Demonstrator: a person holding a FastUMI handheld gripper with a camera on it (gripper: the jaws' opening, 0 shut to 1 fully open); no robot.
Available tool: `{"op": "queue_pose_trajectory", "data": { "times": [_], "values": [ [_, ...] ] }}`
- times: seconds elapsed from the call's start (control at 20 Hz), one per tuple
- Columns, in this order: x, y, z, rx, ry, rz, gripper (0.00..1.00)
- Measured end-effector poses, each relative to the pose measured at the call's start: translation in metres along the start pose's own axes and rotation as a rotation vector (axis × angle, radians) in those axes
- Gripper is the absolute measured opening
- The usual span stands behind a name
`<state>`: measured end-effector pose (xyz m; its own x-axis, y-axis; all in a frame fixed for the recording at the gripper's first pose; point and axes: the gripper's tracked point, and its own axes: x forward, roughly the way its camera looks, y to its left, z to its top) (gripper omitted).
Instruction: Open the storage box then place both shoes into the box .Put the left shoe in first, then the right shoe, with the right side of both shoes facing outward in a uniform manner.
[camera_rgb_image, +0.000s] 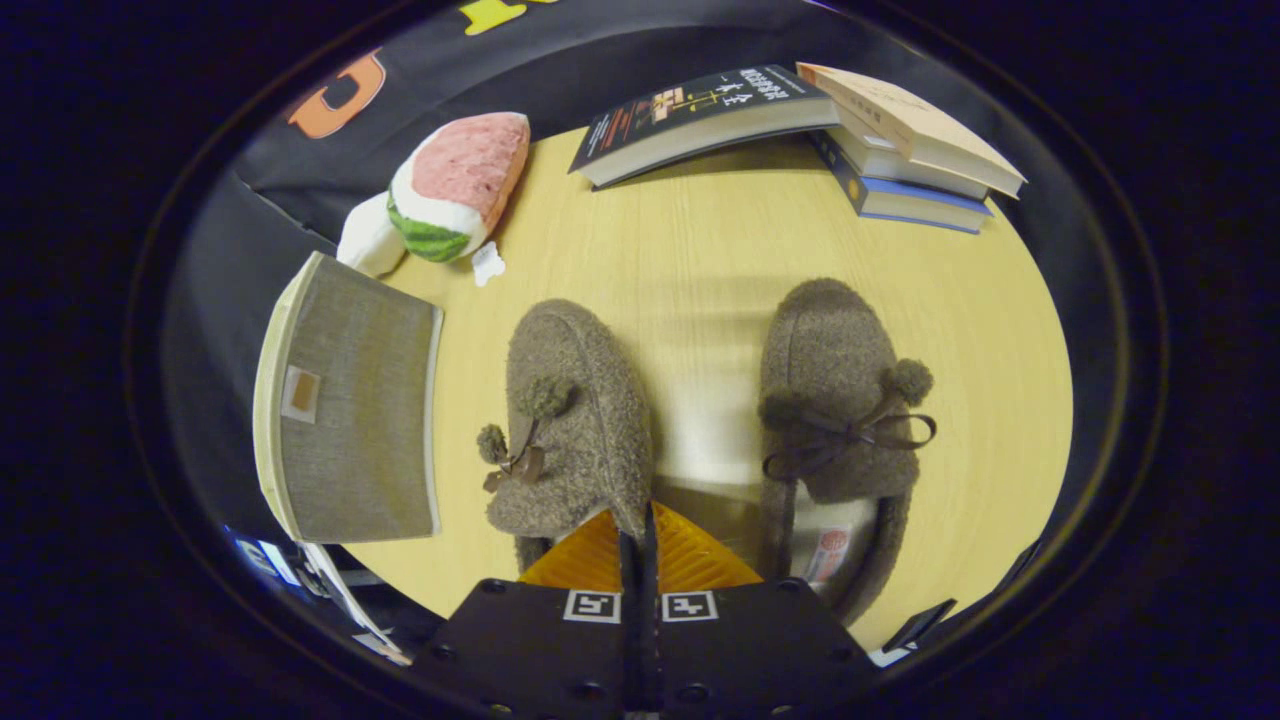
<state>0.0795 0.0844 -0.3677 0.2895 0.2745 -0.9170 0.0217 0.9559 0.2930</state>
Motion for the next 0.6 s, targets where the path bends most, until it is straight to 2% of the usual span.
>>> {"op": "queue_pose_trajectory", "data": {
  "times": [0.15, 0.45, 0.6],
  "values": [
    [-0.027, 0.014, -0.002, 0.084, -0.017, 0.040, 0.01],
    [-0.080, 0.038, 0.009, 0.181, -0.083, 0.033, 0.00],
    [-0.103, 0.064, 0.019, 0.192, -0.122, 0.039, 0.01]
  ]
}}
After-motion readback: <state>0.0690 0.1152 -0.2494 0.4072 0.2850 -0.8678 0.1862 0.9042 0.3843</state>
